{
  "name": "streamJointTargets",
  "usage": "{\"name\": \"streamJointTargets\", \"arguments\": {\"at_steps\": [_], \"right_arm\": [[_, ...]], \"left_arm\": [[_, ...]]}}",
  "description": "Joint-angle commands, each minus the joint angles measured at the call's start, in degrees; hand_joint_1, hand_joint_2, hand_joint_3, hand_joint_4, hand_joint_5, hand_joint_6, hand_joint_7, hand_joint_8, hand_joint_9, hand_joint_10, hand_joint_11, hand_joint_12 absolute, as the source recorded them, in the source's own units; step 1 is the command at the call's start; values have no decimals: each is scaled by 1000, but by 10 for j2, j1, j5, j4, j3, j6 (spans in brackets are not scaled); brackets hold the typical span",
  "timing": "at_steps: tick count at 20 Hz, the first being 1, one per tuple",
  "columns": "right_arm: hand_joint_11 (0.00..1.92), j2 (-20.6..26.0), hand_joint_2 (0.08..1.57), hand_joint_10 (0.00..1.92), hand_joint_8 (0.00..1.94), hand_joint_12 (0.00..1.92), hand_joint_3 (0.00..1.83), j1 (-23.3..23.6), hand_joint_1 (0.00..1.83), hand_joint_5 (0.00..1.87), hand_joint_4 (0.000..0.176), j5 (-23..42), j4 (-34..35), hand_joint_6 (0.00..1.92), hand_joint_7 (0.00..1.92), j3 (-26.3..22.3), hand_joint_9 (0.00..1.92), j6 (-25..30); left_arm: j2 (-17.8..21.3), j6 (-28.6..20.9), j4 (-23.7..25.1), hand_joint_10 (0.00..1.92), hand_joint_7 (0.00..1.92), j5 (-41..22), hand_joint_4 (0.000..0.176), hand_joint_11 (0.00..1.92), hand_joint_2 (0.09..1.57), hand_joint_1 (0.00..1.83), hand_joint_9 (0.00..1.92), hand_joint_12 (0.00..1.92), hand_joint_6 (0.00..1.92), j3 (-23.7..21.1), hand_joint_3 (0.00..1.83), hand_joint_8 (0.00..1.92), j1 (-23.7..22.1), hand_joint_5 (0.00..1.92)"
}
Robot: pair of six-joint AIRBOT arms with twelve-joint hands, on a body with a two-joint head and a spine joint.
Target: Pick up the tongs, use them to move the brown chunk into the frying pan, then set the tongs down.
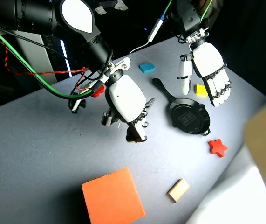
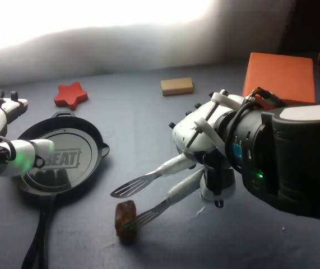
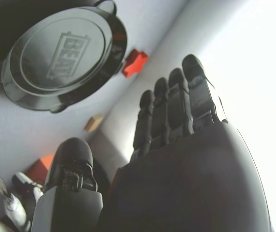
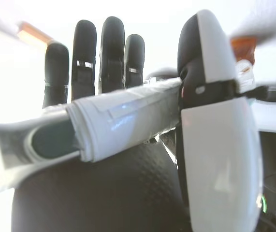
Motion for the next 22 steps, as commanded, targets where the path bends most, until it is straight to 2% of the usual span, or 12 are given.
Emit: {"name": "streamJointTargets", "arguments": {"at_steps": [1, 2, 6, 8, 9, 12, 14, 16, 20, 22], "right_arm": [[148, 3, 1130, 702, 2, 1612, 0, 4, 1030, 605, 0, 7, -39, 486, 873, -1, 547, -3], [159, 2, 1129, 705, 4, 1613, 0, 4, 1025, 606, 0, 7, -39, 489, 878, -1, 553, -3], [155, 0, 1131, 703, 0, 1606, 0, 2, 1016, 598, 0, 11, -39, 492, 868, -1, 541, -3], [152, -4, 1133, 705, 0, 1608, 1, 1, 1012, 594, 0, 12, -39, 494, 866, -1, 538, -3], [148, -6, 1134, 705, 0, 1608, 1, -1, 1005, 592, 0, 13, -39, 495, 866, 0, 538, -3], [151, -13, 1118, 711, 7, 1613, 0, -6, 1020, 607, 0, 14, -39, 505, 881, 5, 553, -1], [167, -16, 1119, 705, 12, 1601, 0, -10, 1014, 622, 0, 16, -39, 509, 894, 9, 565, 0], [163, -19, 1124, 701, 11, 1601, 0, -13, 1025, 623, 0, 17, -39, 509, 894, 13, 560, 1], [237, -23, 1131, 641, 28, 1547, 1, -16, 1042, 720, 0, 20, -39, 436, 959, 20, 633, 2], [357, -26, 1124, 615, 38, 1501, 0, -16, 1088, 798, 0, 21, -39, 384, 1016, 21, 727, 1]], "left_arm": [[1, -1, 29, 2, 100, -44, 6, 0, 1326, 3, 83, 293, 0, 0, 0, 1, -5, 94], [1, -1, 29, 2, 108, -44, 6, 0, 1323, 8, 86, 332, 3, 0, 0, 3, -5, 104], [1, -1, 29, 0, 96, -44, 4, 0, 1328, 1, 68, 231, 0, 0, 1, 0, -2, 76], [1, -1, 29, 4, 108, -44, 9, 0, 1325, 23, 82, 286, 3, 0, 0, 2, -2, 90], [1, -1, 29, 2, 104, -44, 5, 0, 1327, 47, 79, 288, 4, 0, 0, 0, -2, 95], [1, -1, 30, 2, 110, -43, 8, 0, 1325, 26, 84, 361, 2, -3, 1, 0, -1, 97], [1, -1, 30, 6, 93, -43, 8, 0, 1320, 40, 66, 263, 2, -6, 0, 4, 0, 89], [1, -1, 30, 5, 102, -43, 9, 0, 1317, 31, 71, 281, 6, -8, 0, 4, 1, 103], [1, -1, 30, 5, 98, -44, 4, 0, 1320, 3, 71, 264, 5, -7, 0, 4, 1, 93], [1, -1, 30, 2, 90, -45, 5, 0, 1321, 0, 65, 265, 0, -6, 0, 0, 2, 81]]}}
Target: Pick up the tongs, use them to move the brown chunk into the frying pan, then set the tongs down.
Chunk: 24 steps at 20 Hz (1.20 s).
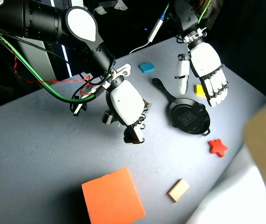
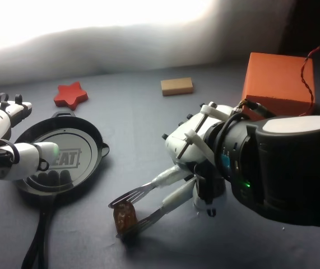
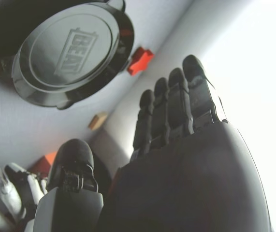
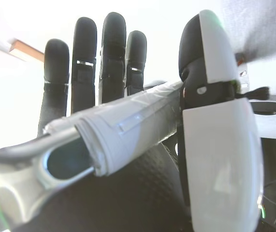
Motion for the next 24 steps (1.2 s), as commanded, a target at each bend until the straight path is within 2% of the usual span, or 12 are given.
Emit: {"name": "streamJointTargets", "arguments": {"at_steps": [1, 7, 8, 9, 16, 17, 18, 20, 21, 22, 23, 24], "right_arm": [[550, 0, 1168, 614, 69, 1444, 5, 3, 1124, 858, 0, 10, -37, 1123, 1123, 1, 865, 0], [683, -5, 1158, 595, 85, 1424, 0, 4, 1134, 900, 0, 12, -45, 1105, 1218, 1, 1031, -1], [705, -5, 1115, 554, 684, 1417, 0, 4, 1207, 978, 0, 11, -45, 1036, 1086, 1, 1077, -1], [701, -4, 1103, 539, 811, 1430, 0, 4, 1222, 993, 5, 11, -45, 1034, 1059, 1, 1097, -2], [788, -2, 1084, 577, 759, 1474, 0, 3, 1236, 993, 6, 11, -49, 1010, 1132, 1, 1183, -2], [861, -2, 1075, 646, 765, 1481, 0, 4, 1246, 996, 0, 11, -49, 938, 1173, 1, 1231, -2], [915, -1, 1134, 935, 617, 1597, 4, 4, 1128, 950, 0, 11, -49, 1061, 1291, 1, 1240, -2], [996, 0, 1167, 1264, 829, 1770, 10, 4, 1046, 893, 0, 9, -49, 1182, 1369, 1, 1279, -2], [1038, 1, 1242, 1388, 958, 1817, 25, 5, 817, 1032, 0, 8, -49, 1069, 1392, 1, 1314, -2], [1038, 2, 1242, 1388, 958, 1817, 25, 6, 817, 1032, 0, 7, -49, 1069, 1392, 1, 1314, 1], [1214, 4, 1342, 1727, 1487, 1917, 23, 7, 656, 1176, 0, 7, -49, 1354, 1495, 1, 1470, 2], [1340, 5, 1370, 1844, 1631, 1920, 2, 10, 655, 1253, 63, 7, -49, 1530, 1530, 1, 1548, 4]], "left_arm": [[1, 0, 29, 4, 84, -42, 1, 0, 1323, 0, 62, 229, 0, 3, 0, 4, 0, 67], [1, 0, 29, 4, 86, -43, 0, 0, 1316, 0, 60, 241, 3, 3, 0, 5, 1, 70], [1, 0, 29, 4, 85, -43, 0, 0, 1320, 0, 62, 257, 4, 3, 1, 4, 1, 75], [1, 0, 29, 1, 78, -43, 0, 0, 1322, 0, 55, 237, 2, 3, 1, 1, 1, 73], [1, 0, 29, 2, 99, -43, 4, 0, 1324, 0, 64, 294, 3, 3, 2, 2, 2, 87], [1, 0, 29, 3, 102, -43, 8, 0, 1324, 0, 70, 328, 3, 4, 1, 2, 2, 88], [1, 0, 29, 6, 109, -43, 4, 0, 1322, 0, 84, 361, 9, 4, 0, 3, 2, 112], [1, 0, 29, 3, 101, -43, 7, 0, 1313, 0, 80, 338, 3, 3, 0, 2, 2, 91], [1, 0, 29, 1, 97, -43, 8, 0, 1312, 0, 77, 333, 0, 3, 0, 1, 3, 83], [1, 0, 29, 1, 97, -43, 8, 0, 1312, 0, 77, 333, 0, 3, 0, 1, 3, 83], [1, 0, 29, 0, 78, -43, 9, 0, 1315, 0, 62, 334, 0, 3, 0, 0, 3, 74], [1, 0, 29, 6, 97, -43, 7, 0, 1309, 0, 83, 412, 8, 3, 0, 5, 3, 100]]}}
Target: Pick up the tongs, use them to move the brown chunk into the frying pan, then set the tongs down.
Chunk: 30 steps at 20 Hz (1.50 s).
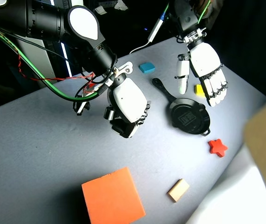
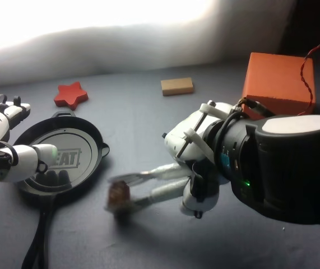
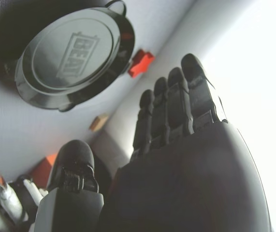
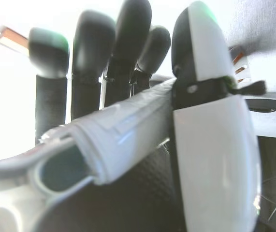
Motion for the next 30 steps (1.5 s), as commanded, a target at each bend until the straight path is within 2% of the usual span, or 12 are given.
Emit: {"name": "streamJointTargets", "arguments": {"at_steps": [1, 2, 3, 4, 7, 10, 17, 20, 23, 27, 29, 30], "right_arm": [[1416, 3, 1372, 1906, 1722, 1921, 0, 11, 700, 1309, 153, 6, -36, 1627, 1563, 0, 1581, 2], [1505, 4, 1396, 1918, 1834, 1921, 5, 12, 739, 1354, 171, 6, -36, 1739, 1591, 0, 1634, 2], [1564, 4, 1409, 1920, 1903, 1921, 6, 12, 775, 1391, 175, 6, -36, 1871, 1606, 0, 1676, 2], [1612, 4, 1416, 1921, 1917, 1921, 7, 12, 787, 1401, 176, 5, -36, 1906, 1615, 0, 1699, 2], [1727, 7, 1422, 1921, 1940, 1921, 3, 12, 894, 1422, 176, 5, -36, 1921, 1630, 0, 1741, 2], [1719, 12, 1418, 1921, 1941, 1921, 0, 18, 969, 1435, 176, 5, -36, 1921, 1635, 0, 1743, 2], [1716, 16, 1422, 1921, 1941, 1921, 0, 54, 968, 1419, 176, 13, -36, 1921, 1605, 14, 1711, 4], [1701, -6, 1413, 1921, 1941, 1921, 0, 69, 942, 1397, 176, 26, -36, 1921, 1602, 57, 1710, 9], [1696, -34, 1422, 1921, 1941, 1921, 1, 75, 913, 1388, 176, 44, -36, 1921, 1598, 100, 1703, 9], [1663, -75, 1420, 1921, 1941, 1921, 0, 73, 899, 1349, 176, 79, -36, 1921, 1580, 157, 1684, 15], [1664, -93, 1430, 1921, 1941, 1921, 4, 68, 868, 1351, 176, 91, -52, 1921, 1578, 176, 1682, 24], [1665, -102, 1432, 1921, 1941, 1921, 5, 65, 861, 1343, 176, 98, -70, 1921, 1570, 185, 1676, 33]], "left_arm": [[1, 0, 29, 7, 100, -42, 7, 0, 1312, 0, 86, 427, 12, 3, 0, 5, -3, 112], [1, 0, 29, 2, 82, -42, 10, 0, 1303, 0, 75, 335, 10, 3, 0, 6, -3, 83], [1, 0, 29, 1, 74, -42, 9, 0, 1303, 0, 63, 290, 4, 3, 0, 2, -3, 67], [1, 0, 29, 2, 76, -43, 7, 0, 1302, 0, 64, 282, 3, 3, 0, 3, -3, 65], [1, 0, 29, 2, 87, -44, 8, 0, 1308, 0, 66, 268, 8, 3, 1, 4, -3, 75], [1, 0, 29, 4, 83, -44, 12, 0, 1313, 0, 72, 270, 1, 2, 3, 1, -3, 64], [1, 0, 29, 1, 79, -44, 8, 0, 1319, 0, 70, 279, 1, 8, 2, 1, -1, 59], [1, 0, 29, 0, 64, -44, 7, 0, 1321, 0, 47, 225, 0, 14, 1, 0, 0, 50], [-1, 0, 29, 12, 106, -44, 8, 0, 1305, 0, 98, 394, 9, 20, 0, 8, 3, 89], [-3, 0, 29, 6, 94, -44, 7, 0, 1307, 0, 71, 235, 13, 35, 0, 2, 9, 81], [-4, 0, 29, 4, 96, -45, 5, 0, 1306, 0, 72, 228, 7, 40, 0, 1, 10, 88], [-4, 0, 29, 8, 117, -47, 4, 0, 1311, 0, 95, 322, 6, 41, 1, 4, 10, 96]]}}
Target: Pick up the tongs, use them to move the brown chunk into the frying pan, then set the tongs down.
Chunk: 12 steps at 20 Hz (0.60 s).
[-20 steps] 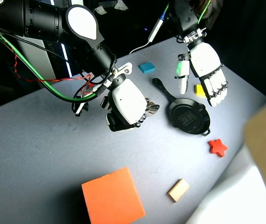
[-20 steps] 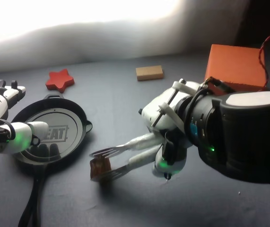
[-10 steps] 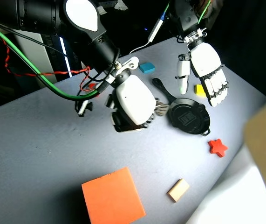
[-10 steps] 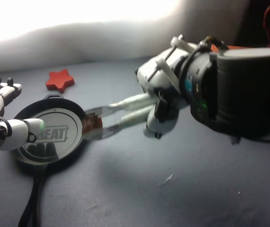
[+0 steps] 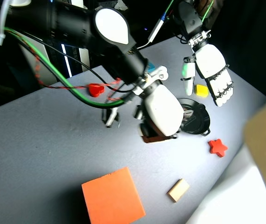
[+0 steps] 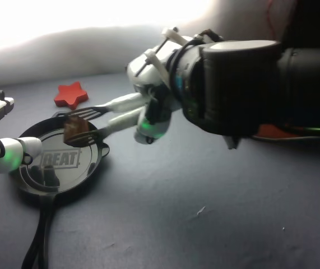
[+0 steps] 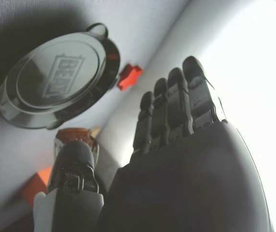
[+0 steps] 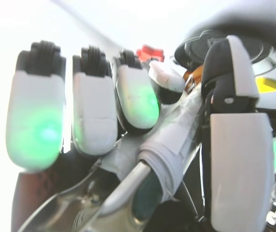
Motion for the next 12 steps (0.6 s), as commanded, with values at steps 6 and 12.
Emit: {"name": "streamJointTargets", "arguments": {"at_steps": [6, 12], "right_arm": [[1659, -28, 1419, 1921, 1941, 1921, 0, -13, 876, 1289, 176, 30, -38, 1921, 1552, 24, 1663, 21], [1648, -35, 1415, 1921, 1941, 1921, 0, -31, 840, 1192, 176, 31, -54, 1906, 1516, 24, 1641, 26]], "left_arm": [[1, -10, 29, 0, 79, -53, 0, 0, 1331, 0, 57, 216, 0, 13, 3, 1, 5, 75], [1, -10, 29, 1, 76, -54, 4, 0, 1331, 84, 56, 218, 2, 15, 3, 1, 8, 58]]}}
